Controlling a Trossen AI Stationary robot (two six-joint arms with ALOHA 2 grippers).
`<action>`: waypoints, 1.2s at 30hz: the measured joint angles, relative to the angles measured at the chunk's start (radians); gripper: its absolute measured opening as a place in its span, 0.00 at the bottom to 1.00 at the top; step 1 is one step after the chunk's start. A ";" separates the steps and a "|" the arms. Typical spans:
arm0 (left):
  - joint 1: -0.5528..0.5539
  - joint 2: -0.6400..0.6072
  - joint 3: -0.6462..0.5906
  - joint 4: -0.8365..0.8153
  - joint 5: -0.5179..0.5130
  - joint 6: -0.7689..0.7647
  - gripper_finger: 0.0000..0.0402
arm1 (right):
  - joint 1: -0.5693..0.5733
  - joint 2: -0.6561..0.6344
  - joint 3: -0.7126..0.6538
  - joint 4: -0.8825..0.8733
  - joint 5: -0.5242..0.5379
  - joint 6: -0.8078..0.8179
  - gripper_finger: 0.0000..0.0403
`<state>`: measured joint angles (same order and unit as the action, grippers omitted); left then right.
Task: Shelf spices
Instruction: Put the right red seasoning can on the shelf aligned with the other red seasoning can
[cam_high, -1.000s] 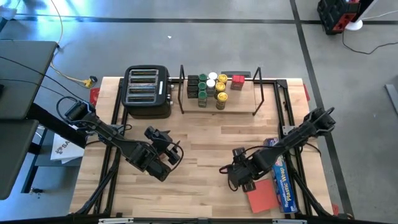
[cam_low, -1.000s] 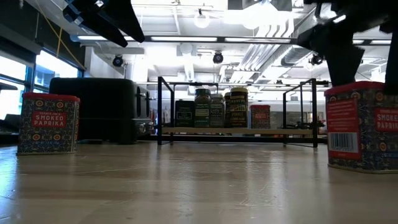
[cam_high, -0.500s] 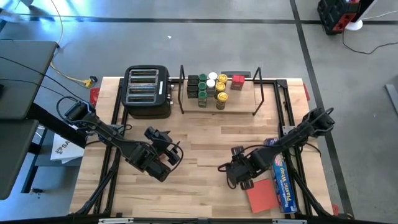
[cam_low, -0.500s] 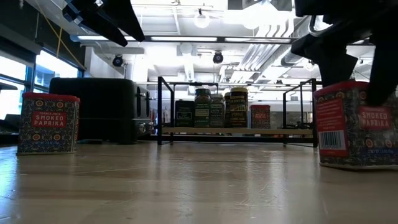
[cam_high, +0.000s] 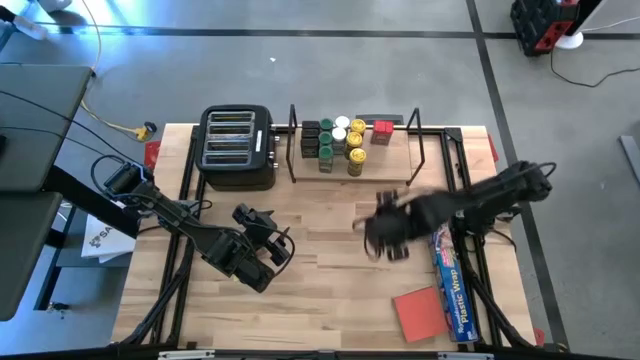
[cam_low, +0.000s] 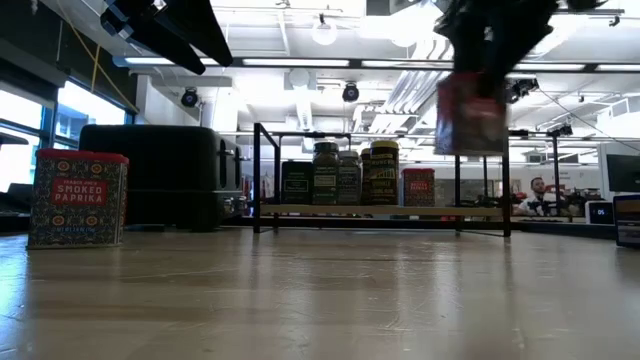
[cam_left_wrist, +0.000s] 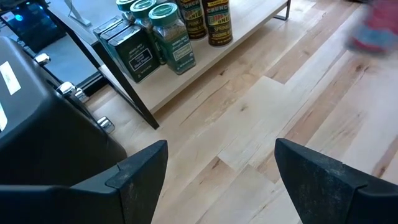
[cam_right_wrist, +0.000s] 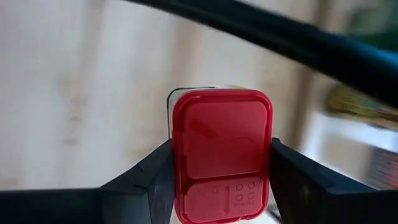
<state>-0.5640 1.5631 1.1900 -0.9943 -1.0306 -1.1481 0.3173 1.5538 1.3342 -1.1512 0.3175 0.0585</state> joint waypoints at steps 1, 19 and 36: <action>0.000 0.000 0.000 0.000 0.000 0.000 0.73 | -0.043 -0.023 0.005 -0.012 0.008 -0.038 0.50; -0.007 0.000 0.000 0.011 -0.006 0.000 0.73 | -0.820 -0.049 -0.101 0.222 -0.126 -0.583 0.53; -0.007 0.000 0.000 0.015 -0.003 0.000 0.73 | -0.881 0.028 -0.128 0.366 -0.121 -0.625 0.56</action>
<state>-0.5709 1.5631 1.1904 -0.9794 -1.0332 -1.1484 -0.5639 1.5817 1.2064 -0.7853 0.1966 -0.5663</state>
